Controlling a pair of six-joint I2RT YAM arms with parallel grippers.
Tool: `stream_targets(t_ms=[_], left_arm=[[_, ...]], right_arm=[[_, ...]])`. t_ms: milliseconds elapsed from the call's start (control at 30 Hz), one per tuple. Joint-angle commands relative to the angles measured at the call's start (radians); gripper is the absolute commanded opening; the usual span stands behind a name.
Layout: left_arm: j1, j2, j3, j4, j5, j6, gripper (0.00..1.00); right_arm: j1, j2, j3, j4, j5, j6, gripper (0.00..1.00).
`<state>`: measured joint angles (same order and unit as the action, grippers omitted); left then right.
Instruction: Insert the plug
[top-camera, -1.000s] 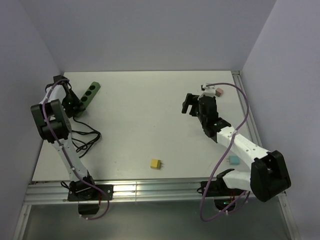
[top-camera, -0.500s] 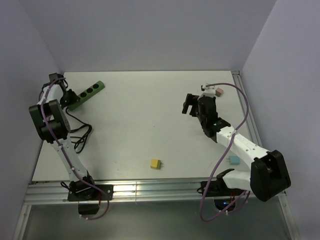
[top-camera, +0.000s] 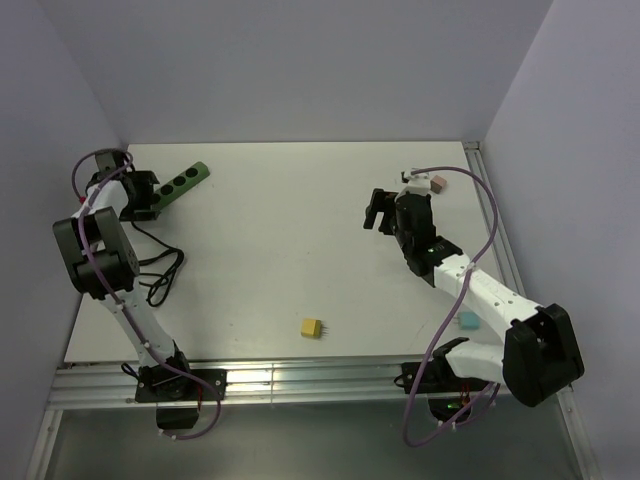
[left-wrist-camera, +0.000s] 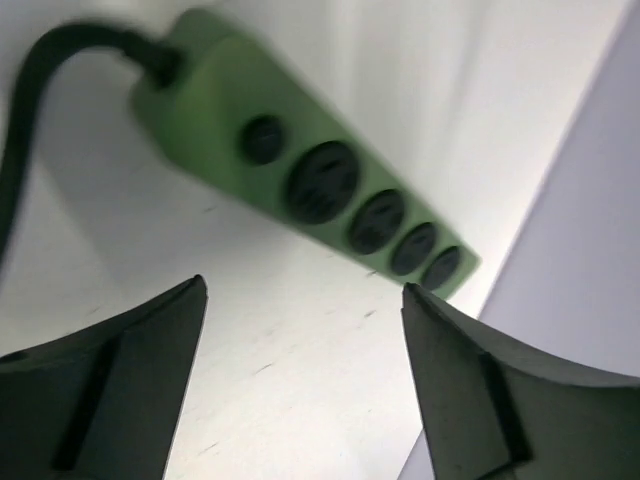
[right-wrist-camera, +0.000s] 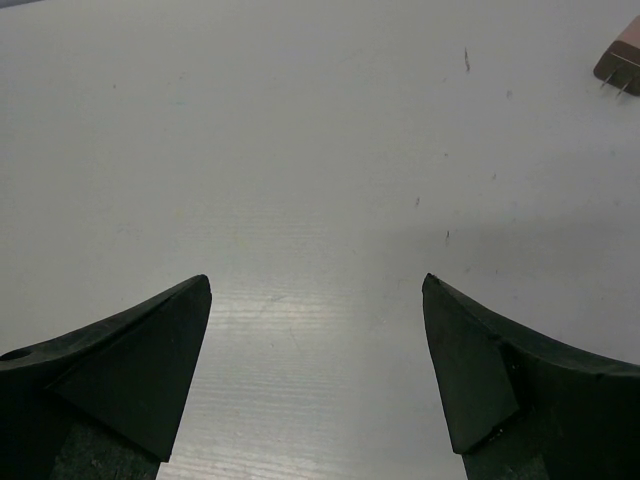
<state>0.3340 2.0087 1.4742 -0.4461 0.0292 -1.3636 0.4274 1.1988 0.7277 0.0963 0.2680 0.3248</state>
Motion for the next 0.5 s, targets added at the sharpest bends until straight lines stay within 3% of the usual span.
stream_targets(t_ms=[0,100,233,467], left_arm=[[0.016,0.001,0.075,0.046,-0.002,0.058,0.87],[0.016,0.054,0.139,0.020,0.005,0.015,0.89],[0.020,0.165,0.306,-0.140,0.006,-0.072,0.88],[0.011,0.240,0.331,-0.203,0.055,-0.222,0.86]], right_arm=[[0.011,-0.012,0.032,0.029,0.025,-0.001,0.93],[0.013,0.008,0.041,0.020,0.034,-0.001,0.93],[0.014,0.005,0.036,0.031,0.031,0.000,0.93],[0.017,0.015,0.045,0.031,0.028,0.000,0.93]])
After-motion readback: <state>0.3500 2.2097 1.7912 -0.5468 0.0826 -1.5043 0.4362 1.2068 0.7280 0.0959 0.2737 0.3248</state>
